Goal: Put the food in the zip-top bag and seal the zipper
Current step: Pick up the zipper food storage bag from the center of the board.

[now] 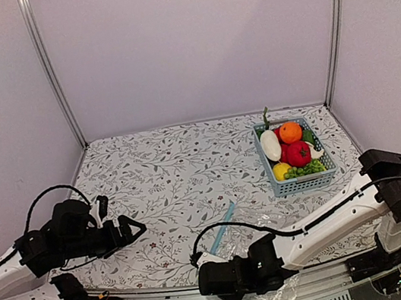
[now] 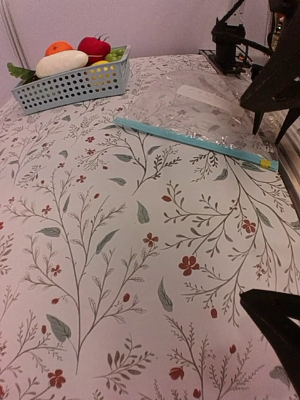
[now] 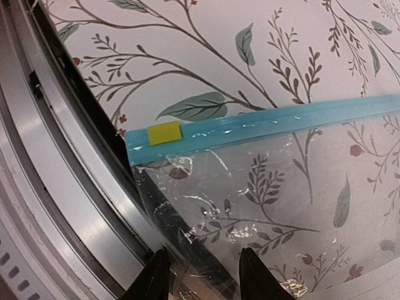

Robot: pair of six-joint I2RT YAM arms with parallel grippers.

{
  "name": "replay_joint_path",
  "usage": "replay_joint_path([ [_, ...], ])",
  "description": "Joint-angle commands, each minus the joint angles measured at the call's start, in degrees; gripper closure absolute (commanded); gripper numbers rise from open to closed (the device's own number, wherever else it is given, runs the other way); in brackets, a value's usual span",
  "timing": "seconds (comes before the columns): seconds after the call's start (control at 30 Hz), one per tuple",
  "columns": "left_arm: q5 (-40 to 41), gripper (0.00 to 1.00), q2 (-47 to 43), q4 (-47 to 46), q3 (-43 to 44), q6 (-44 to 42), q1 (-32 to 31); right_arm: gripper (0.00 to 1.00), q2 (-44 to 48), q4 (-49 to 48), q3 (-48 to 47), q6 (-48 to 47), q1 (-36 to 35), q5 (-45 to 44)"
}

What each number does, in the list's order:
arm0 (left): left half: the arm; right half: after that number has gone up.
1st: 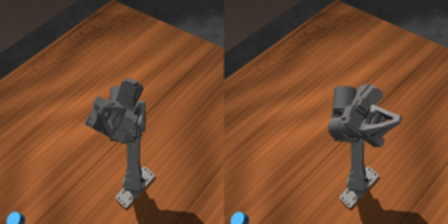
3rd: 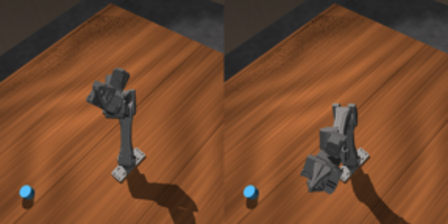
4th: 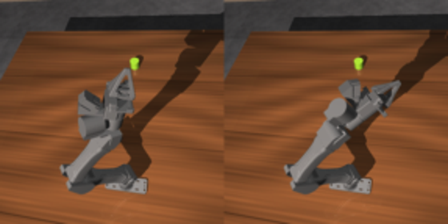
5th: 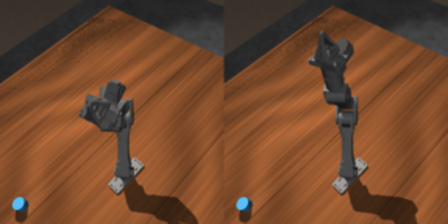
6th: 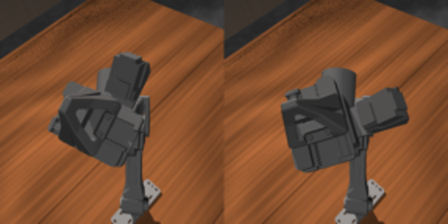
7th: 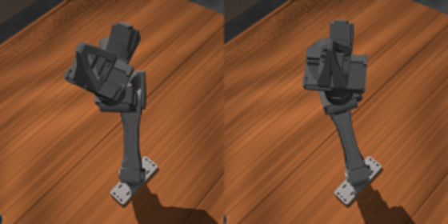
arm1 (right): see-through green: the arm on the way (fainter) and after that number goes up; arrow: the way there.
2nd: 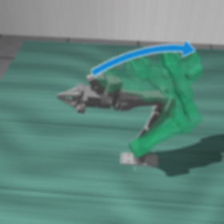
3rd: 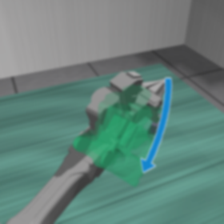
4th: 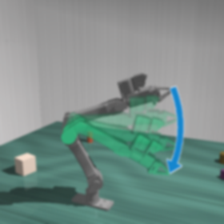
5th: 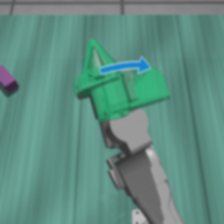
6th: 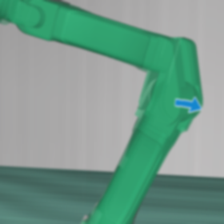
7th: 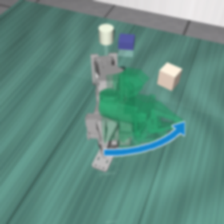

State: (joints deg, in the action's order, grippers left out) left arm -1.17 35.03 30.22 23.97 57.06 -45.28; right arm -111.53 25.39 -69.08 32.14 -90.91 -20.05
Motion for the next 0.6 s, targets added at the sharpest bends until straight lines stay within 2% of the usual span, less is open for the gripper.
replay_joint_path([
  [0.0, -1.3, 0.00, 1.0, -1.7, -0.6, 0.7, -0.9, 0.71, -2.2, 0.8, 0.3, 1.9, -0.3, -3.1],
  [0.2, -3.3, 0.00, 1.3, -3.3, -0.8, 1.2, -1.0, 0.94, -0.3, -1.2, 2.5, 4.5, -0.2, -5.0],
  [0.33, -3.0, 0.01, -0.2, -3.9, -1.1, 2.7, -1.9, 1.00, 3.3, -3.9, 4.5, 7.3, -0.2, -7.1],
  [0.57, -2.9, 0.00, -2.6, -5.8, -1.1, 5.3, -4.6, 1.00, 11.0, -8.5, 6.7, 11.2, -0.3, -13.7],
])
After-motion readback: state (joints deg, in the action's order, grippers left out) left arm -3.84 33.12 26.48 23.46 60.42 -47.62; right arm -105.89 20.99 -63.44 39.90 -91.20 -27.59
